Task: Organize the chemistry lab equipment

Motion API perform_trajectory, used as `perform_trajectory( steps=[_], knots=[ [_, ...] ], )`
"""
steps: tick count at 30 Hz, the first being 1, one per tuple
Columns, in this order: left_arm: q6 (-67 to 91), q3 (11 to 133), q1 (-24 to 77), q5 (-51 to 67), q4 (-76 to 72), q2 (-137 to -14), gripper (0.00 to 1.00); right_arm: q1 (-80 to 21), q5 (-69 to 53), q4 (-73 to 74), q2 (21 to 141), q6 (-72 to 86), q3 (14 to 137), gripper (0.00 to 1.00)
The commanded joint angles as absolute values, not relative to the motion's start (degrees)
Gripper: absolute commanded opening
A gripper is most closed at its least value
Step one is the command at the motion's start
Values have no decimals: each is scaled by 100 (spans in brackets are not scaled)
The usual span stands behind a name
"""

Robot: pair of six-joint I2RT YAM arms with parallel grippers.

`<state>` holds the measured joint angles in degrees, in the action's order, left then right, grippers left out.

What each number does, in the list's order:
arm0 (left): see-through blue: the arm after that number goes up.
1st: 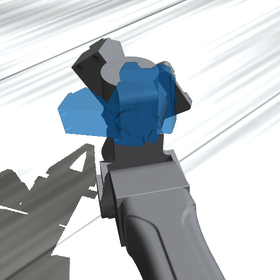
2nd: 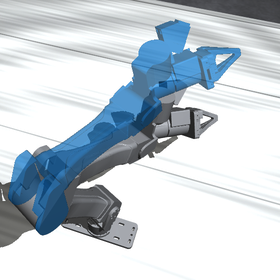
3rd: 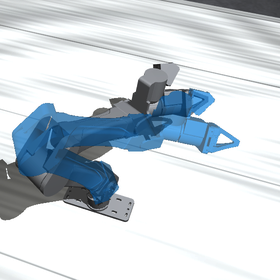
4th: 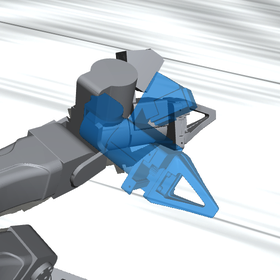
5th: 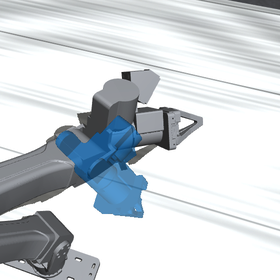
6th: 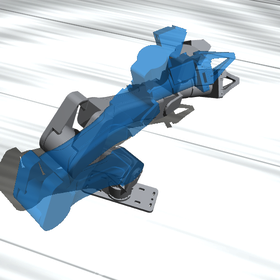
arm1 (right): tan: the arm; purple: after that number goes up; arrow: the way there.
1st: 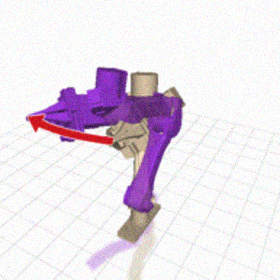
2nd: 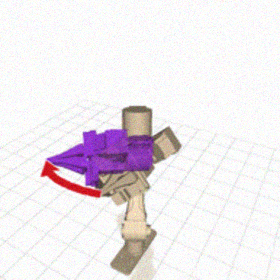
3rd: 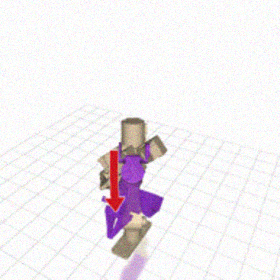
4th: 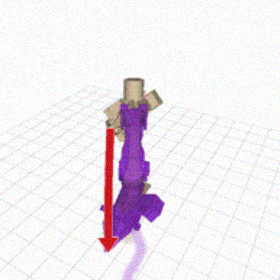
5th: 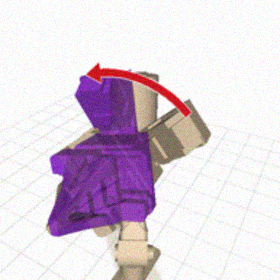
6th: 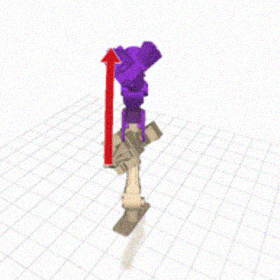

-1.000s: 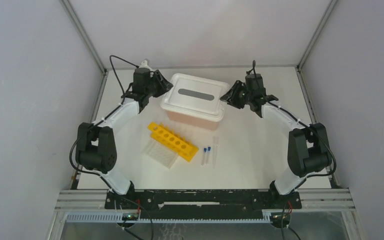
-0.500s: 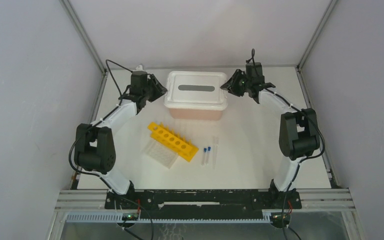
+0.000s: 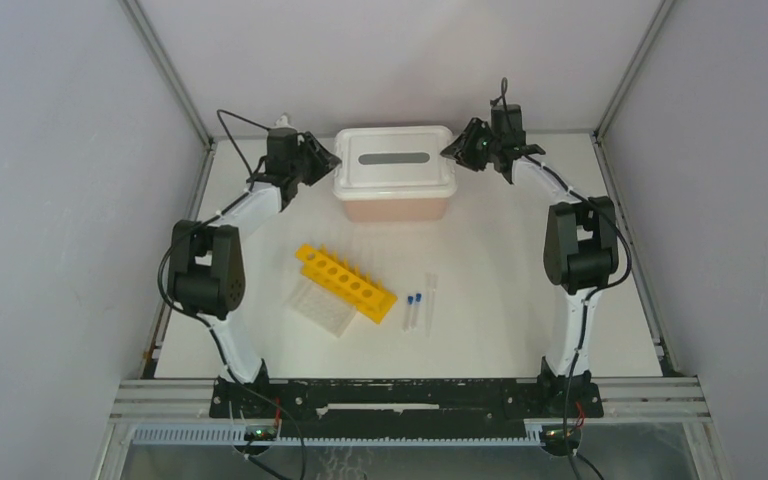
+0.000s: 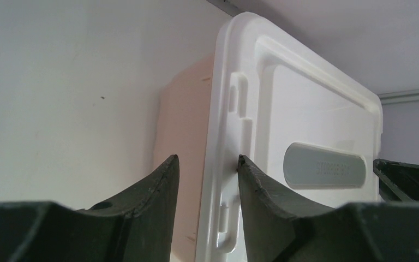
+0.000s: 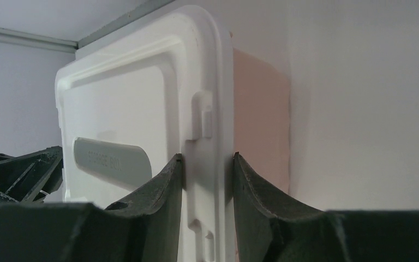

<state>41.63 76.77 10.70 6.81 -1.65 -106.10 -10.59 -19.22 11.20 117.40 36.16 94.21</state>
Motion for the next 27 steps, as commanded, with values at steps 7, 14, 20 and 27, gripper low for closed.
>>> perform_trajectory(
  steps=[7, 14, 20, 27],
  knots=[
    [4031, 9148, 1112, 831, 528, -11574, 48, -994, -1904, 1466, 12584, 3480, 10632, 29],
    [3999, 10090, 1108, 880, 900, -12122, 48, -928, -1969, 1622, 12963, 3461, 11156, 30],
    [4043, 10173, 1107, 842, 923, -12194, 48, -888, -2035, 1708, 13117, 3441, 11470, 34],
    [4189, 9641, 1056, 483, 585, -11541, 51, -817, -2074, 1045, 12503, 3398, 10836, 47]
  ],
)
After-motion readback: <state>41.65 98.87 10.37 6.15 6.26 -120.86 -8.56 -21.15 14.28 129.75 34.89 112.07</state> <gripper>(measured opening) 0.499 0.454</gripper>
